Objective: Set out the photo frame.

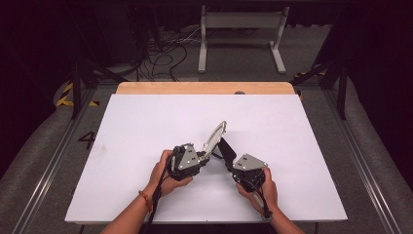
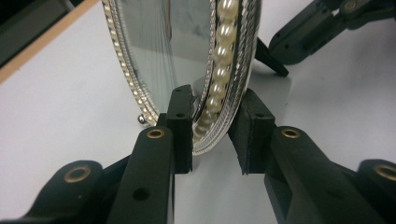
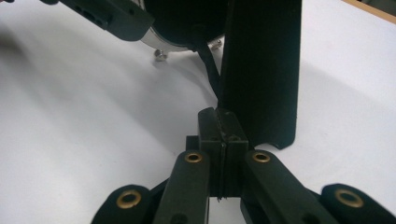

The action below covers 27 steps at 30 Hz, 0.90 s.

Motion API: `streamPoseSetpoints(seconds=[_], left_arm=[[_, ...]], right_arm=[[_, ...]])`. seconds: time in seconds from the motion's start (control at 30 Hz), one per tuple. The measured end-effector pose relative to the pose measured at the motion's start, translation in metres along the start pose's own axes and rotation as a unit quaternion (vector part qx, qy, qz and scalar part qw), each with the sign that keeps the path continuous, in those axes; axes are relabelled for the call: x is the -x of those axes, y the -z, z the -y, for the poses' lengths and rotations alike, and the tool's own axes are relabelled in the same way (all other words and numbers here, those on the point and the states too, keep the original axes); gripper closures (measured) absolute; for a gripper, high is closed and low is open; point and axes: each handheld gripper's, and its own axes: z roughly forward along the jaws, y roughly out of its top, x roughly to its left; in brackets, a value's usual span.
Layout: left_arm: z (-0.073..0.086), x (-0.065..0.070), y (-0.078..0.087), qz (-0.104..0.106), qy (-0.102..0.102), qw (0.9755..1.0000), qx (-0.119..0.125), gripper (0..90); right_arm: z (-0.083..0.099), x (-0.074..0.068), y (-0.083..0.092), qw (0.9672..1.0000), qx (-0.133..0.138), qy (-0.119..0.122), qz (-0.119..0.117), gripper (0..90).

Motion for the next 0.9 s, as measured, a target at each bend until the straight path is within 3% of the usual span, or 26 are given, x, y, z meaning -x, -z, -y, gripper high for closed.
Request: streamPoseSetpoints(seconds=[0.1, 0.17, 0.27, 0.3, 0.43, 0.53, 0.63, 0.77, 0.9], left_arm=[[0.002, -0.002, -0.001, 0.008, 0.003, 0.9999, 0.006, 69.0], [0.003, -0.003, -0.003, 0.004, -0.004, 1.0, -0.003, 68.2], [0.009, -0.007, -0.006, 0.01, 0.001, 0.9998, -0.019, 65.6], [0.011, -0.008, -0.007, 0.004, -0.008, 0.9995, -0.03, 65.0], [0.021, -0.018, -0.013, 0.018, 0.01, 0.9982, -0.057, 62.5], [0.025, -0.019, -0.017, 0.012, 0.005, 0.9971, -0.075, 61.8], [0.027, -0.022, -0.021, 0.009, 0.024, 0.9973, -0.069, 61.5], [0.026, -0.022, -0.022, 0.016, 0.021, 0.9973, -0.069, 63.8], [0.025, -0.02, -0.021, 0.023, 0.016, 0.9972, -0.07, 68.0]], right_arm=[[0.002, 0.003, 0.0, 1.0, 0.0, -0.005, 0.001, 90.0], [0.002, 0.004, 0.0, 1.0, -0.002, -0.006, 0.006, 89.9], [0.003, 0.008, -0.001, 0.9998, 0.003, -0.021, -0.005, 89.7], [0.003, 0.008, 0.0, 0.9998, 0.001, -0.019, -0.003, 90.0], [0.001, 0.004, 0.004, 0.9998, 0.008, -0.009, -0.018, 89.5], [0.0, 0.001, 0.005, 0.9996, 0.008, -0.001, -0.027, 89.5], [0.0, -0.002, 0.004, 0.9992, 0.004, 0.005, -0.039, 89.2], [0.002, -0.006, -0.002, 0.9984, -0.002, 0.009, -0.055, 87.8], [0.003, -0.004, -0.006, 0.9988, -0.003, 0.004, -0.049, 87.9]])
